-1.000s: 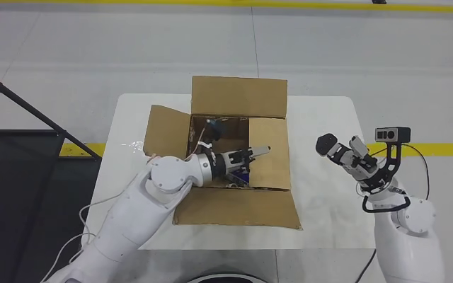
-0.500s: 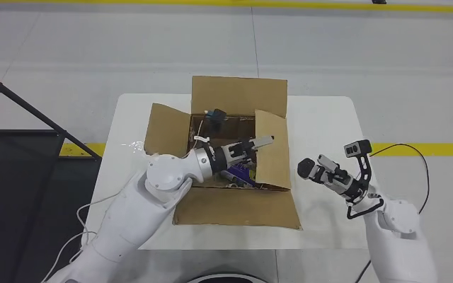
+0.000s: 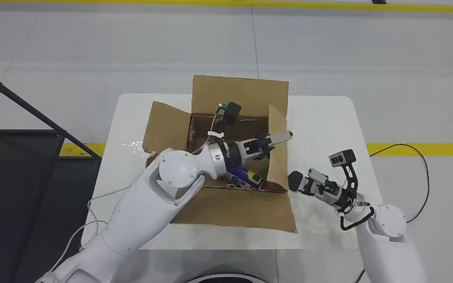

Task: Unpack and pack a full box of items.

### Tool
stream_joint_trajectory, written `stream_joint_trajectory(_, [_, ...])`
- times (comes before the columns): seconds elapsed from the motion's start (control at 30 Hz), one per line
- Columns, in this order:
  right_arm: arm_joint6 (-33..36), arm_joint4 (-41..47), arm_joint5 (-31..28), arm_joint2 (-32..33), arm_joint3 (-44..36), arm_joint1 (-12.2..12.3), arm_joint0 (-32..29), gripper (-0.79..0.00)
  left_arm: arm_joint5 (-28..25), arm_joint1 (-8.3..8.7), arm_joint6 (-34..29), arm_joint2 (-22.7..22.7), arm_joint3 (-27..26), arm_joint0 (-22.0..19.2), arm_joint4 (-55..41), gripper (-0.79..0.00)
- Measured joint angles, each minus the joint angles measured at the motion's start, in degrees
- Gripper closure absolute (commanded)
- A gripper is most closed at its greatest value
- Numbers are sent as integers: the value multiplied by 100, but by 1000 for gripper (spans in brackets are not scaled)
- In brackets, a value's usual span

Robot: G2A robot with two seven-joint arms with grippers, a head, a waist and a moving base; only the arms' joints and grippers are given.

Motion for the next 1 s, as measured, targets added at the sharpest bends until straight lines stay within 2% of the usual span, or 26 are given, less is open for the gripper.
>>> stream_joint_trajectory(0.13, [-145, 35, -165, 63, 26, 12, -7, -785, 9, -69, 57, 144, 40, -170, 32, -785])
stream_joint_trajectory(0.33, [-390, 48, -459, 484, -159, 72, -164, -785, 131, -182, -102, 427, 213, -533, 158, -785])
stream_joint_trajectory(0.5, [-558, 146, -722, 953, -484, 125, -404, -785, 278, -301, -381, 713, 531, -962, 286, -785])
stream_joint_trajectory(0.67, [-826, 274, -1121, 1408, -699, 153, -697, -785, 210, -454, -443, 990, 899, -1307, 282, -785])
stream_joint_trajectory(1.0, [-1009, 408, -1463, 2026, -1006, 195, -1186, -785, -49, -793, -333, 1529, 1556, -1612, 92, -785])
